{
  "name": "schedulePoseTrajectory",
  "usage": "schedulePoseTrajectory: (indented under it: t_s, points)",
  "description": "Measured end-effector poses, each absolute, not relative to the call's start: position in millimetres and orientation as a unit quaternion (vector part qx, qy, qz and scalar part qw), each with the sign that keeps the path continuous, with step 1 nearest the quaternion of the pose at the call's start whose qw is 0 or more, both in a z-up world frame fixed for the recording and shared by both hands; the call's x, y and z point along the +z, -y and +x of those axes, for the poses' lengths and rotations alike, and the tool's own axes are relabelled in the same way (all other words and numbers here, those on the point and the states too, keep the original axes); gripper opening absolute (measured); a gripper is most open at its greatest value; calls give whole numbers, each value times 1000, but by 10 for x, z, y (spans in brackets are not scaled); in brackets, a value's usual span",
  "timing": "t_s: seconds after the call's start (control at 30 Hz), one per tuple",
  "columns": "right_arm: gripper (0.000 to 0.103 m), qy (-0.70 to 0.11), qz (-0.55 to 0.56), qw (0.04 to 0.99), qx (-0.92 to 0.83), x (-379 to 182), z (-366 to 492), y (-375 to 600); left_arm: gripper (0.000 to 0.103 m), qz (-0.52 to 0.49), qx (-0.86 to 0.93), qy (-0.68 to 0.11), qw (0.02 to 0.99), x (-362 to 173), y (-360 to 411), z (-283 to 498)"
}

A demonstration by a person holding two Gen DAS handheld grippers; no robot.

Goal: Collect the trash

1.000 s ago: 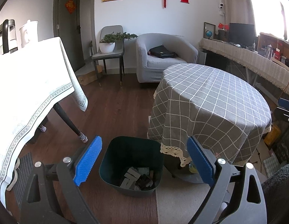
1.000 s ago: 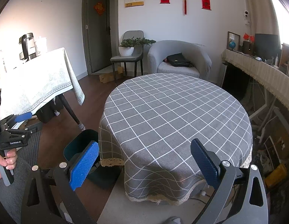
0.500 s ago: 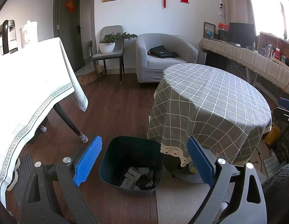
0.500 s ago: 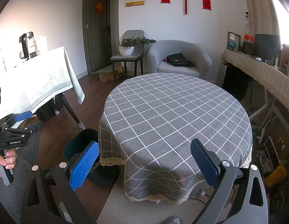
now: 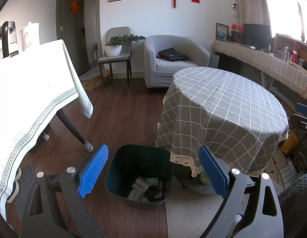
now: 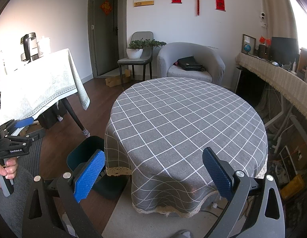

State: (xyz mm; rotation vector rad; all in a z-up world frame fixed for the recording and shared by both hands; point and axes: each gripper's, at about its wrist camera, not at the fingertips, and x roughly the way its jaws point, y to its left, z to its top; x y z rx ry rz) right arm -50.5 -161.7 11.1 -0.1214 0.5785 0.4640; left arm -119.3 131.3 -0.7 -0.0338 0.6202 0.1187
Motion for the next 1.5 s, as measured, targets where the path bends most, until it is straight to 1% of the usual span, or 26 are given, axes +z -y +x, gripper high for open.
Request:
schedulePoseTrajectory:
  t_s: [1.5]
  points:
    - [99, -284, -66, 929, 228, 76, -484, 1664, 95, -16, 53, -310, 949, -48, -1255, -1179]
